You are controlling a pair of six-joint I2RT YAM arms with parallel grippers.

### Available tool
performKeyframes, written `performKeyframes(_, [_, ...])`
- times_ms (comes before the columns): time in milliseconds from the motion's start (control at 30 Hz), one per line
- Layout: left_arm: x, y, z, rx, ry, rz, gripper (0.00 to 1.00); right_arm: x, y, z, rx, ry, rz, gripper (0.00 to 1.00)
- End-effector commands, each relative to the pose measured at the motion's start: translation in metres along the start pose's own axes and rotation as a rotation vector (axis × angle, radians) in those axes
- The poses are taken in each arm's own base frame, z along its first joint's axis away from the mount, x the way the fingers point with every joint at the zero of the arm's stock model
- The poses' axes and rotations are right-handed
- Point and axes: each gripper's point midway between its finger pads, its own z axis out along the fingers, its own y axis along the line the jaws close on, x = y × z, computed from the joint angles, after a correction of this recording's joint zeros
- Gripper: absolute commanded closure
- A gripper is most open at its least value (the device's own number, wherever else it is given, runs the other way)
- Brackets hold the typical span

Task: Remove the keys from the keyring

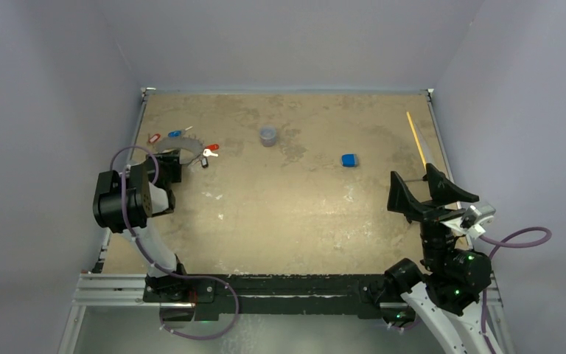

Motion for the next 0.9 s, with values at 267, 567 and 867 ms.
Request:
performKeyframes(267, [0.000, 0.029, 0.012, -0.026, -0.028, -0.073, 0.65, -0.011, 0.000, 0.000, 0.000, -0.048, -0.006, 0.01])
performKeyframes(567, [0.002, 0.018, 0.016, 0.063, -0.019, -0.087, 1.00, -0.011, -0.001, 0.000, 0.001, -0.047, -0.007, 0.01])
performKeyframes(867, [0.006, -0.007, -0.011, 0.156, 0.012, -0.038, 1.00, -0.011, 0.001, 0.000, -0.009, -0.045, -0.007, 0.01])
